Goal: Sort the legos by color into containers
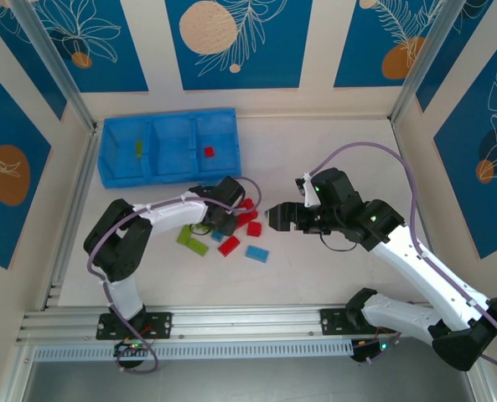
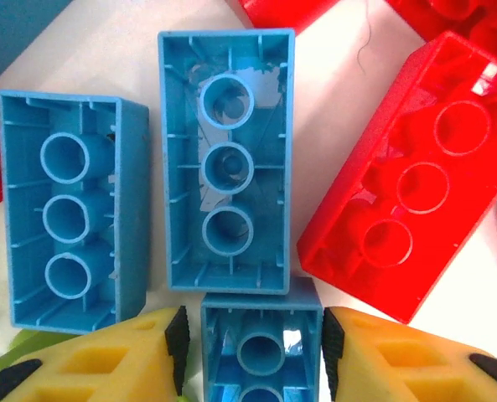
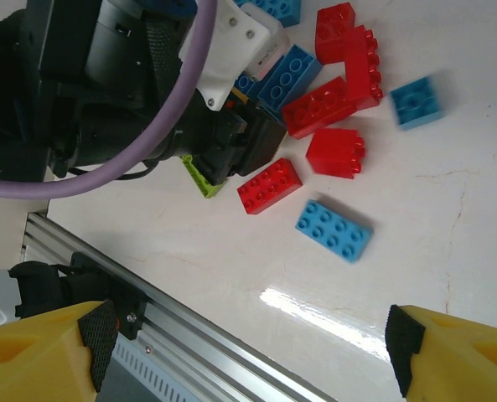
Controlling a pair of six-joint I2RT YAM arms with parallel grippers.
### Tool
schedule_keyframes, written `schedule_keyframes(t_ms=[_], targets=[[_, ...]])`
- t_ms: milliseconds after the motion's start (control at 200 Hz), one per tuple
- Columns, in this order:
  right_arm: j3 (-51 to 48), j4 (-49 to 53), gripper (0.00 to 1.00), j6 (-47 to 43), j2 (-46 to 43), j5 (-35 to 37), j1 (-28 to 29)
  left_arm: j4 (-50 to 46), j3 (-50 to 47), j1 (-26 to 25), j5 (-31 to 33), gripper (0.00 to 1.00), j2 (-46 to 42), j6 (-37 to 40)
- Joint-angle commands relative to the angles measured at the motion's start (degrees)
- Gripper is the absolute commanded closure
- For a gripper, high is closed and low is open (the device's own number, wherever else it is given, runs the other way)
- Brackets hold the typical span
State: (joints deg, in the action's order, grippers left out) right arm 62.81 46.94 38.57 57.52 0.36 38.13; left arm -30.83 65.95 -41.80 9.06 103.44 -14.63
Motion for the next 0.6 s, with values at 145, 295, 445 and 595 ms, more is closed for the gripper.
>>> schedule_keyframes(t_ms=[145,295,445,595], targets=[[-0.1,-0.5,0.14,0.8,-0.3,-1.7,-0.3,-2.0,-0.4,-0.2,0.8,0.60,3.8,0.4],[0.1,-0.4,0.14,1.0,-0.8,-1.8,-0.2,-2.5,-0.7,-0.2,1.0,0.68,0.8,0.4],[0.2,-0.7,0.14,1.3,-1.5,-1.4,-0.3,-2.3,-0.6,0.0,-0.3,0.73,-10.3,0.2],[-0.3,-1.3,0.14,1.8,-2.0,-0.7,-0.2,-3.6,4.4,5.9,4.4,0.73,-17.8,2.7]])
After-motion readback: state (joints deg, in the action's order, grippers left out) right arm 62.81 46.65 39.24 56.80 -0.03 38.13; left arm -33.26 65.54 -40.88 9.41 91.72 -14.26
